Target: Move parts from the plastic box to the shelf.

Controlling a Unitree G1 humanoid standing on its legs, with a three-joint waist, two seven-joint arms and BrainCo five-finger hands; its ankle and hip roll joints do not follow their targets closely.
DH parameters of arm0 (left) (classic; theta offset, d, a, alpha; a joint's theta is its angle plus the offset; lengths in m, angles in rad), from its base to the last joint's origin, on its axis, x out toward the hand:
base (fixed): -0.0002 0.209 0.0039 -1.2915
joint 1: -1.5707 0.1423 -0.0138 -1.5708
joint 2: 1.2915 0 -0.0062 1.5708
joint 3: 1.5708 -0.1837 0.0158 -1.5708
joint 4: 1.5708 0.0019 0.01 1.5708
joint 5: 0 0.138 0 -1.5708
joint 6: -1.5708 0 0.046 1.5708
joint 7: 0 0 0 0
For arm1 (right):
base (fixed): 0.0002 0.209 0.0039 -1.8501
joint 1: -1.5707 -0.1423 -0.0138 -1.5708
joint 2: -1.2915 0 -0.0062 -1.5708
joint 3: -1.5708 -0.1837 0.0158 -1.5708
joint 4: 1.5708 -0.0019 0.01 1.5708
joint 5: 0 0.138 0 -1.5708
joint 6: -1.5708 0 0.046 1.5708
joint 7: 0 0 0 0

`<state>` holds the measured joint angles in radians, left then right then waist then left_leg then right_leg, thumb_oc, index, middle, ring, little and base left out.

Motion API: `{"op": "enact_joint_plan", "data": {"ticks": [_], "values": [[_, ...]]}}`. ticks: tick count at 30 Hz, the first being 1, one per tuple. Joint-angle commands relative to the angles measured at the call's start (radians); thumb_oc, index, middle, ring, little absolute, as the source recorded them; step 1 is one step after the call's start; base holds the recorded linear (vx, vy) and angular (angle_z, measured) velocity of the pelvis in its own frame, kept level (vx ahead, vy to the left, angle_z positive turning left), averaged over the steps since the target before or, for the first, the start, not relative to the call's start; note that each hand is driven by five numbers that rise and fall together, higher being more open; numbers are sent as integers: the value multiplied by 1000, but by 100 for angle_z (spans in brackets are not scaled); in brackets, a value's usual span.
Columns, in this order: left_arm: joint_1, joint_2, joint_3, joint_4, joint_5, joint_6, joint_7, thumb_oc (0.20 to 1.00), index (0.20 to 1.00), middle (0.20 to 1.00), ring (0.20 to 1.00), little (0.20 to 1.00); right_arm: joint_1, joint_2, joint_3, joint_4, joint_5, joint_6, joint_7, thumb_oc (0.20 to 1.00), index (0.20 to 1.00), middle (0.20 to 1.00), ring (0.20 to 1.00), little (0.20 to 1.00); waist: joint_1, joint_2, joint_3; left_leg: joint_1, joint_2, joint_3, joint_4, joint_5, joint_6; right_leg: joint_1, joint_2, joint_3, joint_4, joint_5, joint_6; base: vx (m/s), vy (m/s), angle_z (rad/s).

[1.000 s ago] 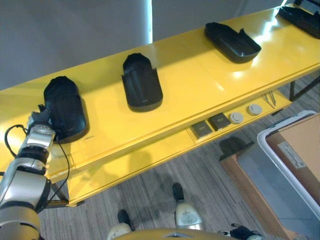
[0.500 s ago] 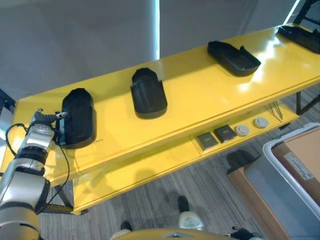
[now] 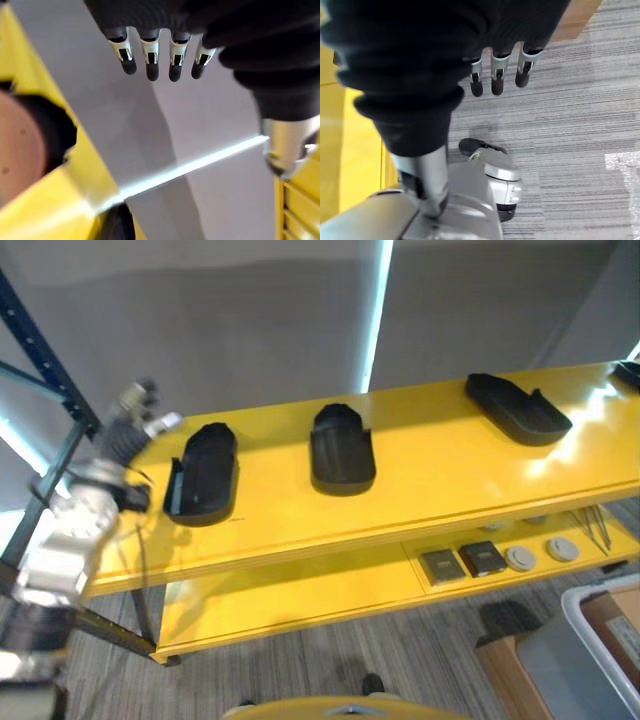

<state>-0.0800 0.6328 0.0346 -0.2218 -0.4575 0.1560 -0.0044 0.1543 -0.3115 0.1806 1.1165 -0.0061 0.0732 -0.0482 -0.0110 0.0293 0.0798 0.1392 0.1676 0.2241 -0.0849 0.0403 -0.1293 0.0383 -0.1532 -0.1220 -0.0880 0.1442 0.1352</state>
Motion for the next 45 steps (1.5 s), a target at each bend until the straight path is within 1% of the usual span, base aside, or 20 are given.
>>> {"op": "enact_joint_plan", "data": {"ticks": [1,2,3,4,5,7,9,10,13,15,17,19,23,28,30,31,36,38,39,45], "values": [[-65,8,54,32,-166,-36,-146,849,849,849,849,849,-31,-3,-6,50,-1,8,-44,1000,1000,1000,1000,1000,9,-4,38,-50,22,-23,58,-3,44,57,-45,-18,33,-70,35,-19,-2,5],[-30,-17,56,21,-242,-17,-183,282,282,282,282,282,-34,-1,-7,54,2,7,-47,1000,1000,1000,1000,1000,18,-2,37,-53,21,-26,59,-2,43,58,-45,-23,28,-66,36,-22,10,6],[-4,-35,54,19,-324,2,-215,200,200,200,200,200,-35,0,-5,55,5,7,-50,1000,1000,1000,1000,1000,23,-1,37,-56,21,-28,63,-2,42,57,-46,-26,27,-62,36,-29,16,3],[24,-51,43,27,-354,-4,-251,200,200,200,200,200,-37,-2,-2,51,12,12,-53,1000,1000,1000,1000,1000,28,0,39,-61,22,-30,68,-2,42,55,-48,-27,27,-60,36,-30,16,4],[42,-57,40,26,-338,-25,-268,200,200,200,200,200,-41,-5,-1,53,18,12,-53,1000,1000,1000,1000,1000,33,0,40,-65,22,-32,72,-2,42,53,-49,-28,28,-57,35,-34,16,9],[87,-65,22,32,-325,-50,-277,200,200,200,200,200,-52,-9,6,57,41,15,-55,1000,1000,1000,1000,1000,47,1,45,-72,20,-40,79,-2,43,51,-52,-36,32,-56,34,-28,17,12],[107,-60,22,29,-327,-60,-283,200,200,200,200,200,-53,-11,11,61,54,12,-59,1000,1000,1000,1000,1000,54,3,46,-76,17,-45,81,-3,45,49,-55,-41,35,-56,34,-22,22,11],[109,-60,22,30,-330,-60,-284,200,200,200,200,200,-53,-11,11,62,55,12,-59,1000,1000,1000,1000,1000,55,3,46,-77,17,-46,81,-3,45,49,-55,-42,36,-56,34,-26,35,8],[132,-58,40,24,-395,-27,-322,200,200,200,200,200,-52,-15,11,74,70,2,-64,1000,1000,1000,1000,1000,66,6,48,-83,12,-54,86,-5,48,46,-59,-48,42,-57,34,-14,28,6],[143,-57,44,27,-391,-20,-318,200,200,200,200,200,-47,-19,9,75,67,-1,-62,1000,1000,1000,1000,1000,67,7,47,-83,11,-54,87,-5,48,46,-62,-51,43,-57,35,-1,25,6],[145,-55,43,37,-361,-23,-301,200,200,200,200,200,-45,-20,10,74,62,-4,-62,1000,1000,1000,1000,1000,66,6,46,-83,9,-55,88,-5,47,45,-63,-52,45,-56,36,3,19,4],[140,-56,33,59,-368,-24,-283,200,200,200,200,200,-43,-21,17,71,65,-5,-65,1000,1000,1000,1000,1000,64,5,45,-81,9,-55,87,-6,48,45,-63,-52,48,-58,36,4,5,2],[110,-75,5,118,-356,-33,-254,200,200,200,200,200,-39,-28,24,57,47,6,-57,1000,1000,1000,1000,1000,48,1,42,-75,9,-48,81,-6,49,41,-60,-43,52,-61,34,0,0,0],[57,-100,-48,173,-300,-49,-162,200,200,200,200,200,-36,-38,32,65,36,3,-52,1000,1000,1000,1000,1000,29,-2,45,-77,13,-43,78,-4,49,30,-58,-35,59,-63,35,-3,-2,-2],[43,-104,-55,197,-287,-58,-143,200,200,200,200,200,-36,-40,34,60,32,6,-50,1000,1000,1000,1000,1000,23,-2,45,-75,14,-39,77,-5,49,28,-57,-32,59,-63,36,5,-8,-6],[22,-116,-65,242,-273,-82,-118,200,200,200,200,200,-33,-44,37,51,21,10,-40,1000,1000,1000,1000,1000,11,-5,45,-70,16,-31,74,-4,48,29,-56,-26,57,-64,35,21,-15,-4],[1,-131,-75,289,-260,-92,-98,200,200,200,200,200,-25,-43,42,38,1,18,-35,1000,1000,1000,1000,1000,-5,-7,45,-65,20,-19,73,-4,47,28,-54,-16,57,-65,34,19,-7,-5],[-6,-140,-87,311,-238,-105,-81,200,200,200,200,200,-23,-44,43,40,-3,11,-33,1000,1000,1000,1000,1000,-10,-8,46,-64,22,-15,74,-4,46,27,-53,-14,58,-65,33,12,6,-9],[-17,-148,-92,333,-243,-106,-46,200,200,200,200,200,-24,-48,45,38,-6,11,-33,1000,1000,1000,1000,1000,-15,-7,49,-62,23,-13,74,-4,46,26,-53,-12,60,-65,34,13,12,-12],[-34,-163,-94,396,-232,-116,-1,200,200,200,200,200,-25,-55,46,26,-16,23,-25,1000,1000,1000,1000,1000,-23,-13,51,-64,24,-10,83,-8,47,23,-52,-4,64,-68,33,7,3,-3]]}}
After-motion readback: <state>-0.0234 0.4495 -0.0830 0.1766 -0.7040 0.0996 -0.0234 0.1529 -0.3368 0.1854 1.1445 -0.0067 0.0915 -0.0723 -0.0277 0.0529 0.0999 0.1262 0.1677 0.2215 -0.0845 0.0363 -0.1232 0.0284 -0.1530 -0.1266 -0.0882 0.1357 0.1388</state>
